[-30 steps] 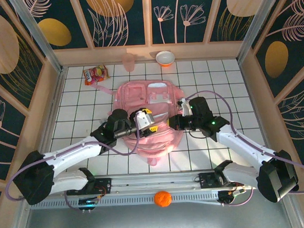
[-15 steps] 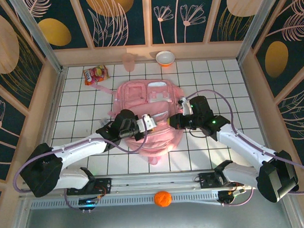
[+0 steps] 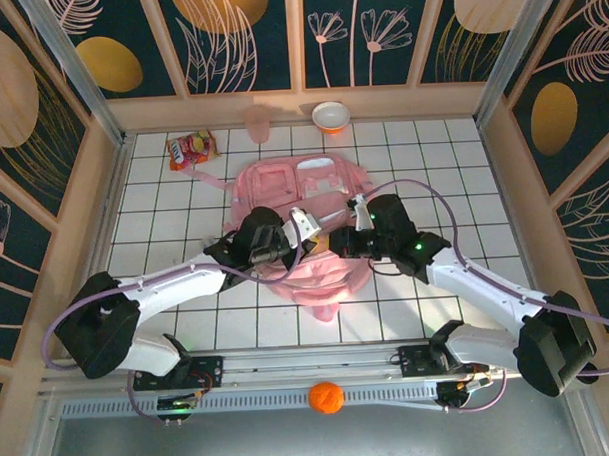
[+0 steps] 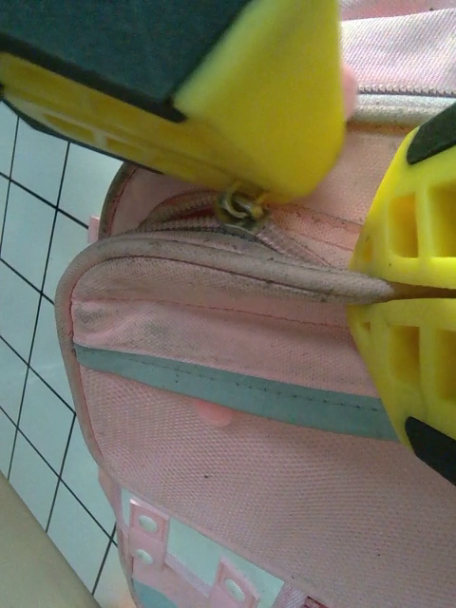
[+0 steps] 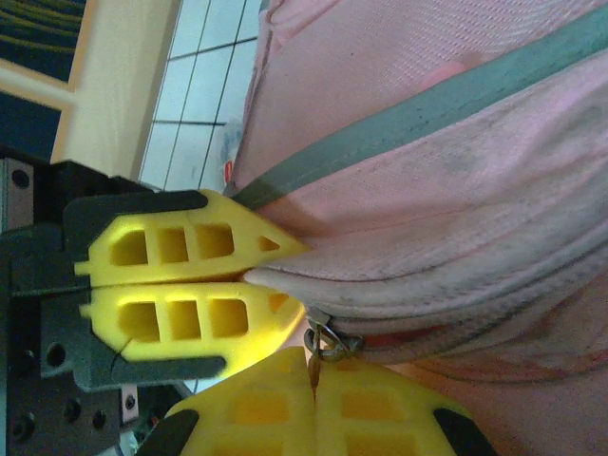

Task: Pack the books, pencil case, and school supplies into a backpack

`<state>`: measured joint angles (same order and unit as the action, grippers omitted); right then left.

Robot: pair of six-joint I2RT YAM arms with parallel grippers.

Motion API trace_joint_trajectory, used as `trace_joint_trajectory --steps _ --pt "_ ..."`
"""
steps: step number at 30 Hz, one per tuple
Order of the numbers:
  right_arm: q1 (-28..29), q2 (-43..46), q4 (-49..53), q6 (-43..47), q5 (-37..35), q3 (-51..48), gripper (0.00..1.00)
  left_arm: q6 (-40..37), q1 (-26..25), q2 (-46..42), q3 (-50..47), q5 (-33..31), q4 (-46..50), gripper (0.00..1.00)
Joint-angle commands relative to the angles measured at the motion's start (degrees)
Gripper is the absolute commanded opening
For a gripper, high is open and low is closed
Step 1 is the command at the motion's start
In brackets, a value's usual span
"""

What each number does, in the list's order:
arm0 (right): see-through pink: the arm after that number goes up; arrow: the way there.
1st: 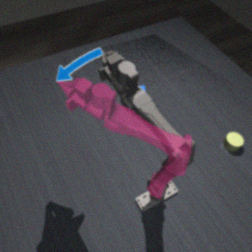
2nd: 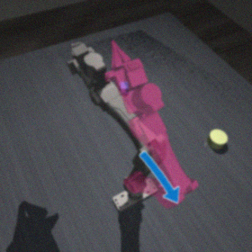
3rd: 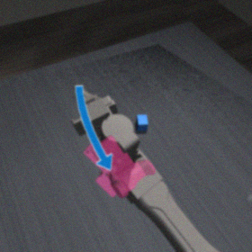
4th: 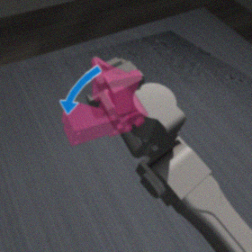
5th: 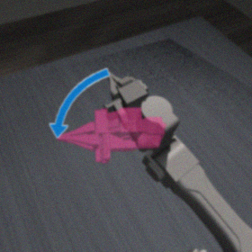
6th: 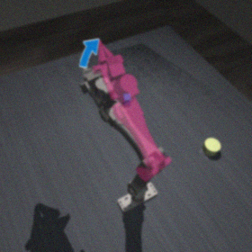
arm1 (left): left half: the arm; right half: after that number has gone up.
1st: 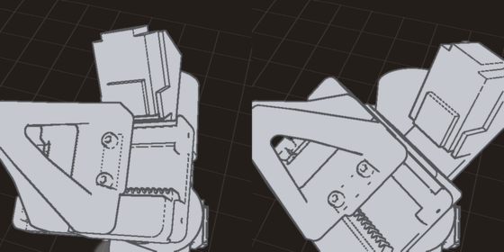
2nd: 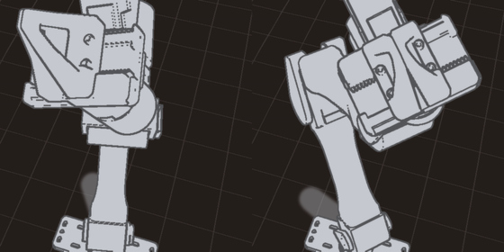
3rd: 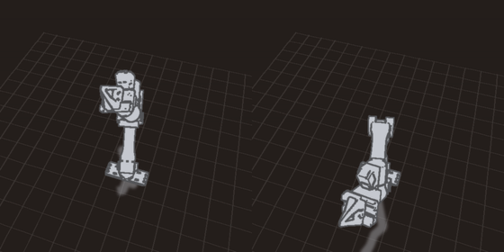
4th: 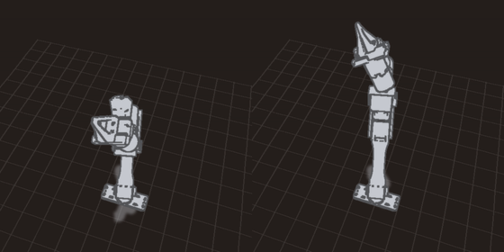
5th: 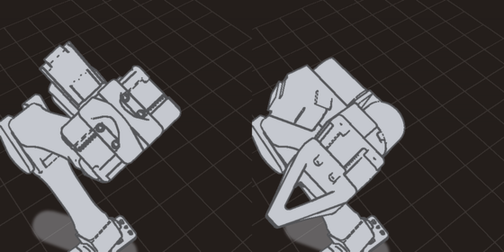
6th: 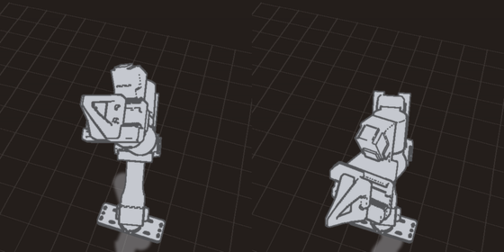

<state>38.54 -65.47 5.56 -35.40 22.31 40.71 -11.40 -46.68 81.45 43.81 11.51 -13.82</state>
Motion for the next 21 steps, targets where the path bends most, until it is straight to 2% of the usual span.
trace_joint_trajectory --steps 1,3,4,6,8,10,16,21 --pt "2.9 -0.9 -6.9 -3.6 3.1 -0.7 0.0 1.8 -0.7 0.1 4.4 0.5 -10.4 0.0" --pt "2.9 -0.6 -5.4 -2.8 1.1 -0.3 0.0 0.2 -0.7 -0.6 3.0 0.3 -10.8 0.0" --pt "2.7 -0.1 -4.3 -2.1 0.1 0.0 0.03 -0.8 -0.5 -1.1 2.1 0.7 -11.0 0.0" --pt "2.6 2.1 -0.8 0.5 -2.2 0.9 0.16 -3.2 1.7 -2.2 -0.3 6.6 -11.1 0.0" --pt "2.6 5.1 2.9 3.7 -4.7 1.5 0.23 -7.9 3.5 -3.1 -1.1 13.0 -8.2 0.0" --pt "2.4 8.3 5.9 7.9 -6.5 1.9 0.26 -13.7 4.1 -4.0 -1.6 15.4 -5.1 0.0" --pt "2.0 15.2 6.6 24.4 -5.3 0.4 0.42 -17.0 10.0 -7.6 -6.0 28.3 -9.4 0.0" --pt "1.8 16.1 7.1 40.9 -6.3 1.2 0.44 -26.1 10.7 -9.6 -5.8 31.1 -3.3 0.0"
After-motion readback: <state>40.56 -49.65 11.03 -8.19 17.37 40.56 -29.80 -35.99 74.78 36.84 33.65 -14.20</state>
